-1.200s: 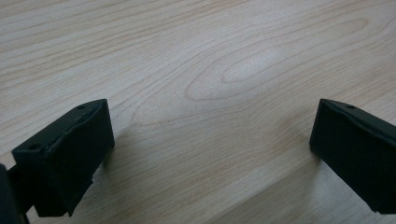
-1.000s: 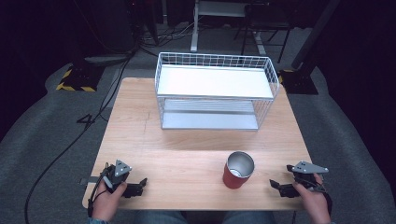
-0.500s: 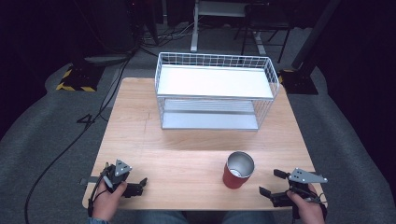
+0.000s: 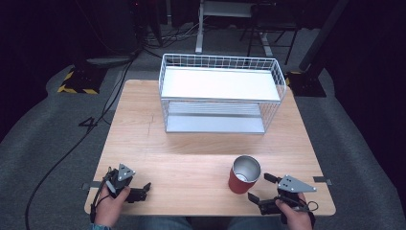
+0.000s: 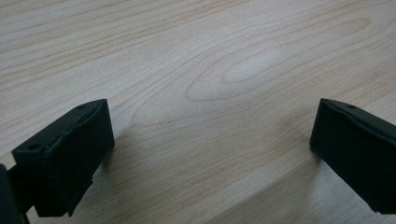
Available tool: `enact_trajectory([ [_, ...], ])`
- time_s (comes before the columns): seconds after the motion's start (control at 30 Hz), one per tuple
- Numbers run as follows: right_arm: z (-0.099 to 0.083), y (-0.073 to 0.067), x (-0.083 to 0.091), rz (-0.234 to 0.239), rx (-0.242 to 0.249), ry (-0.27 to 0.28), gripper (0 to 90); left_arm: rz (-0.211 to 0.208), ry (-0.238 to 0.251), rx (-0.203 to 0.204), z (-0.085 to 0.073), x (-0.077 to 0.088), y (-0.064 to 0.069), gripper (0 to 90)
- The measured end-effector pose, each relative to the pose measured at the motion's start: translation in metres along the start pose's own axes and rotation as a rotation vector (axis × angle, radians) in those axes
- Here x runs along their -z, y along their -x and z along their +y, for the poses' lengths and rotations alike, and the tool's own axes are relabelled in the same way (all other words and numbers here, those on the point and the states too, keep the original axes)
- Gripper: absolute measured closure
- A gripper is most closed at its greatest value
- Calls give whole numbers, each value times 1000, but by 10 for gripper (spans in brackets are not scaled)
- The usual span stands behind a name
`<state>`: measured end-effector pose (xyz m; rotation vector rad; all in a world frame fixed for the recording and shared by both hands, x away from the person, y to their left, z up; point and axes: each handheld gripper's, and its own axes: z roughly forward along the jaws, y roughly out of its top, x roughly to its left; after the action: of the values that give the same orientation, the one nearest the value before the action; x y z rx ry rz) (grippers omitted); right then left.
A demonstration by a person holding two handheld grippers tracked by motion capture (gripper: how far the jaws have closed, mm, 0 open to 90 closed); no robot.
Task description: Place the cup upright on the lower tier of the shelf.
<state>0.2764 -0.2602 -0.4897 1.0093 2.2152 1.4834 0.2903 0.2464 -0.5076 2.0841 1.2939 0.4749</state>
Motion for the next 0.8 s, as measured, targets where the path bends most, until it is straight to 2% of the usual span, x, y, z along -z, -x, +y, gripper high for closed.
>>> enact_trajectory([
  [0.3,3,-10,-19,3,7,31,0,0,0,0,0,0,0,1],
  [0.73,6,-15,-40,-36,29,6,0,0,0,0,0,0,0,1],
  [0.8,7,-16,-43,-47,19,-2,0,0,0,0,0,0,0,1],
])
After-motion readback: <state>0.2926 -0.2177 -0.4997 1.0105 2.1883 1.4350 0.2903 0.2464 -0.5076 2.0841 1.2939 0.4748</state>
